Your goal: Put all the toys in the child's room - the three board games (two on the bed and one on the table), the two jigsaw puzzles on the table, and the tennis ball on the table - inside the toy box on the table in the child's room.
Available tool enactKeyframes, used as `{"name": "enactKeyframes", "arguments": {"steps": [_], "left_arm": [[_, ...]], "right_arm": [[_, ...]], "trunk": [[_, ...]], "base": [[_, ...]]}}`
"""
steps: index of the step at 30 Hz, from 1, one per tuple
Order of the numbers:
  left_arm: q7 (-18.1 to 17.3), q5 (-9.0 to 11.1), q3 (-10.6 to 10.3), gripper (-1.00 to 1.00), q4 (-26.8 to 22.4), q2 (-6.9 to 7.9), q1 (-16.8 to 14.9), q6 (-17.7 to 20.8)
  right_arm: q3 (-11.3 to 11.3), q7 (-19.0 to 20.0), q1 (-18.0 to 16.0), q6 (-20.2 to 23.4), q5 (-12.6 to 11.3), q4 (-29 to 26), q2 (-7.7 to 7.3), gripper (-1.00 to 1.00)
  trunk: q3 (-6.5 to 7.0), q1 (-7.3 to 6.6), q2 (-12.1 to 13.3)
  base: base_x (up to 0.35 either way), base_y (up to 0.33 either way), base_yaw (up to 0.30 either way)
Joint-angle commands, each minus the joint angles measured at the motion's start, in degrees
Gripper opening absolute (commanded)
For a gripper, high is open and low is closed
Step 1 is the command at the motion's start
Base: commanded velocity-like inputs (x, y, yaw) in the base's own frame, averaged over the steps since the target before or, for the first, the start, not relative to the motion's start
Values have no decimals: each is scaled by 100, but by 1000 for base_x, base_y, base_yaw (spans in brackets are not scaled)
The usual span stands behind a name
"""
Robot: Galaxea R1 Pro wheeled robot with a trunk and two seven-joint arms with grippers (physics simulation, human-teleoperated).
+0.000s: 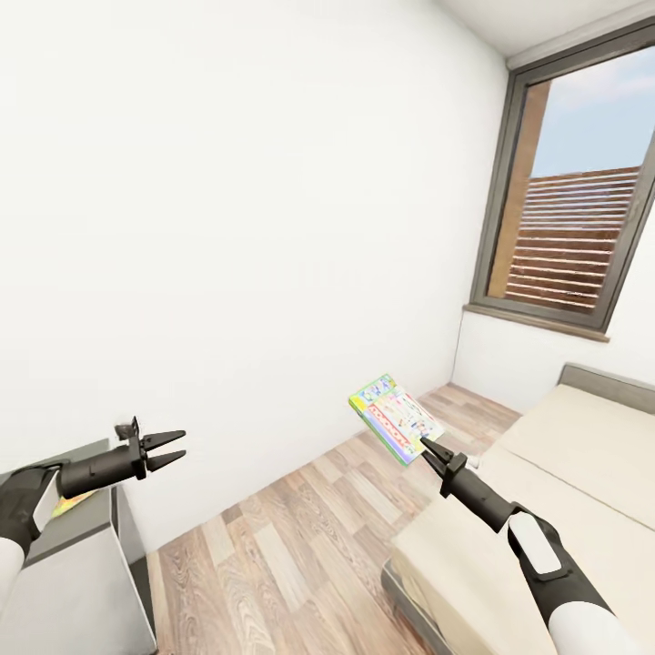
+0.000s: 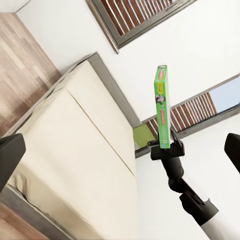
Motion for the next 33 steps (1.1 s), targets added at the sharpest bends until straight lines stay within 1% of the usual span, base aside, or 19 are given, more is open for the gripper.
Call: {"name": "enactKeyframes", "arguments": {"steps": [1, 10, 13, 19, 28, 33], "left_arm": [[-17, 0, 3, 100, 3, -2, -6, 60], [-19, 0, 5, 100, 1, -4, -6, 52], [-18, 0, 1, 100, -6, -6, -6, 51], [-17, 0, 0, 100, -14, -7, -6, 40], [-17, 0, 0, 100, -11, -24, -6, -100], [-17, -1, 0, 100, -12, -51, -6, -113]], "right_arm": [[-13, 10, -5, 41, -29, -1, 1, -100], [-14, 8, -5, 41, -25, -1, -1, -100], [-9, 8, -5, 41, -25, -1, 0, -100], [-7, 3, -5, 41, -24, -1, 1, -100], [-6, 0, -5, 41, -24, -1, 1, -100], [-6, -1, -5, 41, -24, -1, 0, -100]], "trunk": [[-7, 2, -8], [20, 2, -8], [30, 2, -8], [50, 2, -8], [81, 2, -8], [99, 2, -8]], "base": [[0, 0, 196], [0, -1, 212], [0, -104, 257], [0, -258, 267], [0, -293, 269], [0, -197, 269]]}}
